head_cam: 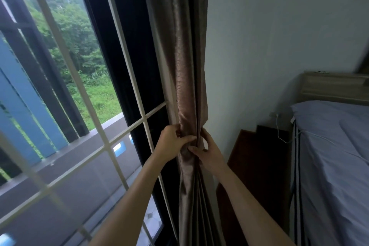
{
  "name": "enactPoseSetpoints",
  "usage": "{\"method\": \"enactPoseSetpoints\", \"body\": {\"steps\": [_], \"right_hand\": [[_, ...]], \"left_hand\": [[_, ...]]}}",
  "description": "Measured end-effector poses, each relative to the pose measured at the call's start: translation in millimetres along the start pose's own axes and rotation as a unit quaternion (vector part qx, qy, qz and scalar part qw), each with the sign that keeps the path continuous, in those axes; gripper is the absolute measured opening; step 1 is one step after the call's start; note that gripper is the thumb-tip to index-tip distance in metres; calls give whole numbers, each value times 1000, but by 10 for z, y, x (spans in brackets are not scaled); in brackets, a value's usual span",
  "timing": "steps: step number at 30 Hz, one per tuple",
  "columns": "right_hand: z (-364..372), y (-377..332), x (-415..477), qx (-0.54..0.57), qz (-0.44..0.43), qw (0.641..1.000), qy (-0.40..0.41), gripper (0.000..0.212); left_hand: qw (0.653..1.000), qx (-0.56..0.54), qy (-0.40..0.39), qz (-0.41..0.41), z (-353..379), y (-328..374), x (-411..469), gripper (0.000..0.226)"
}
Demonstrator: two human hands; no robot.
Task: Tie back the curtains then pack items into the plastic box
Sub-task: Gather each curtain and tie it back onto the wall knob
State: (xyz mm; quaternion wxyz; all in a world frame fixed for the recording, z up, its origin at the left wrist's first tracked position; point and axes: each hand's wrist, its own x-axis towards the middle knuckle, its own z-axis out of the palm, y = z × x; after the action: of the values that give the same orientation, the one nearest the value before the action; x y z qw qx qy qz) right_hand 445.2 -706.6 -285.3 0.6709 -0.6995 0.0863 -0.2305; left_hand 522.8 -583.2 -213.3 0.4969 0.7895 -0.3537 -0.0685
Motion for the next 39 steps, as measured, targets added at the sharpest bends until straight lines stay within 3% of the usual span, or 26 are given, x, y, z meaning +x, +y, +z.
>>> {"method": "enactPoseSetpoints", "body": {"steps": [9, 14, 18, 25, 27, 29, 31, 34, 36, 39], "right_hand": [[29, -99, 21, -11, 12, 999, -49, 30], [93, -29, -11, 33, 29, 999, -26, 27], [145, 33, -12, 29, 26, 999, 1, 21], [332, 123, -24, 4, 27, 998, 59, 20], [279, 153, -33, 100, 59, 993, 14, 20], [143, 202, -17, 304, 151, 941, -15, 22], [-69, 413, 79, 365, 232, 901, 26, 28], [-283, 925, 324, 107, 275, 954, 61, 18], [-322, 1193, 470, -37, 283, 958, 37, 28], [-308, 1412, 643, -144, 275, 950, -4, 49]], "left_hand": [[1000, 4, 23, 7, -75, -48, -79, 25], [993, 7, 114, -34, -2, -152, -149, 66], [997, 51, 43, -41, -28, -120, -105, 56], [991, 92, 67, -73, -39, -101, 7, 40], [991, 81, 72, -79, -55, -102, 19, 39], [990, 71, 89, -79, -37, -130, -8, 43], [988, 60, 116, -83, 37, -168, -62, 48], [979, 54, 178, -89, 149, -267, -84, 60], [970, 72, 215, -84, 207, -292, -54, 66], [957, 102, 258, -82, 299, -278, 12, 62]]}}
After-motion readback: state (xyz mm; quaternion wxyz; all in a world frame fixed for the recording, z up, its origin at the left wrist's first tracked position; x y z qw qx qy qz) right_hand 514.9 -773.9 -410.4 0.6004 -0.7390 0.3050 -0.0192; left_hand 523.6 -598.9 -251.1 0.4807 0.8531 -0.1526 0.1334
